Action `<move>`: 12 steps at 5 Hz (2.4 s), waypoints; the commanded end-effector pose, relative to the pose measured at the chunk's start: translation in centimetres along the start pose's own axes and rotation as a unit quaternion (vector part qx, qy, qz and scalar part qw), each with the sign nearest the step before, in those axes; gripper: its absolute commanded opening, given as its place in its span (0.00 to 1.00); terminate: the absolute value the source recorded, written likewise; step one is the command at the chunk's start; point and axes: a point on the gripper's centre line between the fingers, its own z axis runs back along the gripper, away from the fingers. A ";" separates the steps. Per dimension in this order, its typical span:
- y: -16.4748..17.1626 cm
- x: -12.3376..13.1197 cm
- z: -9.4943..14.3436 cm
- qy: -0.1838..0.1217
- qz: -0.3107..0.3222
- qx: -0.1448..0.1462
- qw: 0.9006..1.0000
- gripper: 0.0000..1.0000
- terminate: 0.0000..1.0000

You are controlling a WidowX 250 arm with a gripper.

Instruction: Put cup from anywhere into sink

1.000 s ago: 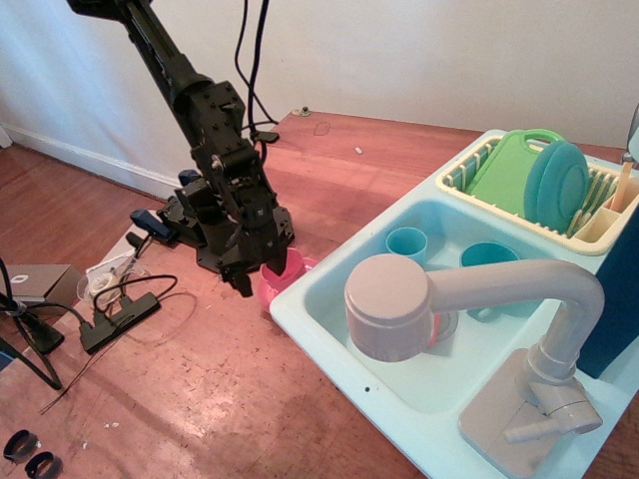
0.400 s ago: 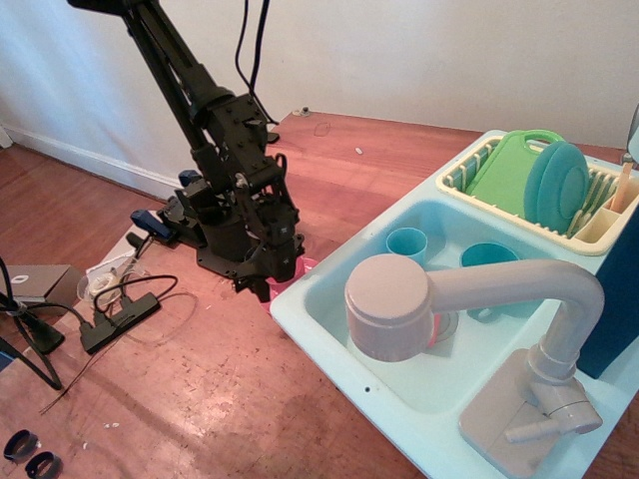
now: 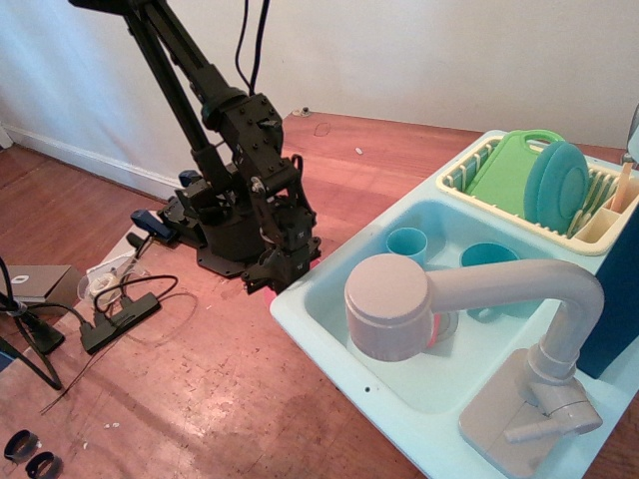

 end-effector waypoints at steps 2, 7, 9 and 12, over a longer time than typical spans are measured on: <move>2.0 -1.3 6.6 0.017 0.003 0.023 1.000 0.00 0.00; 5.9 11.0 12.3 0.019 -0.113 0.084 0.990 0.00 0.00; 5.3 10.9 11.6 -0.004 -0.099 0.072 0.992 1.00 0.00; 4.8 6.3 18.2 0.018 -0.077 0.119 0.990 1.00 0.00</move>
